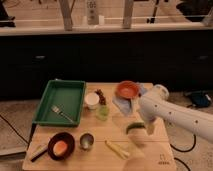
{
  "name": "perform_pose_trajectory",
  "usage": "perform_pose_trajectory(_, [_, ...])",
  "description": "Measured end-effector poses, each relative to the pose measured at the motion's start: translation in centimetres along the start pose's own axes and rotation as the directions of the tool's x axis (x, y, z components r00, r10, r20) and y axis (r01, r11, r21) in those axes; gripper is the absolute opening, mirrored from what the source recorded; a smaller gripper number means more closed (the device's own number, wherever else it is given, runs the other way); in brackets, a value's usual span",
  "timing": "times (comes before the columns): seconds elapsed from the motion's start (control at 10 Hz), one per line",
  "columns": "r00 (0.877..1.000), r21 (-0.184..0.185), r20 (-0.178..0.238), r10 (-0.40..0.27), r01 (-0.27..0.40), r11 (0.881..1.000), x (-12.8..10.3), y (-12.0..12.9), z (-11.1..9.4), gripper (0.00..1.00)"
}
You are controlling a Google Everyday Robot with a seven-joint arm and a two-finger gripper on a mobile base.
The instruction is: Place pepper in metal cup
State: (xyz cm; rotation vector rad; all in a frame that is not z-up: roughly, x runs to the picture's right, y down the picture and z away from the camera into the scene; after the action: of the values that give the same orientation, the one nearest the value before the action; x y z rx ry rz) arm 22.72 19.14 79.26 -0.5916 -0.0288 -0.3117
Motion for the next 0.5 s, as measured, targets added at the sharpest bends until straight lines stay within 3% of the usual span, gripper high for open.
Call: perform_pose_trajectory(0.5, [0.998,-0.003,0.016,-0.064,0.064,0.998,-0.1,-0.9,2.0,0.8])
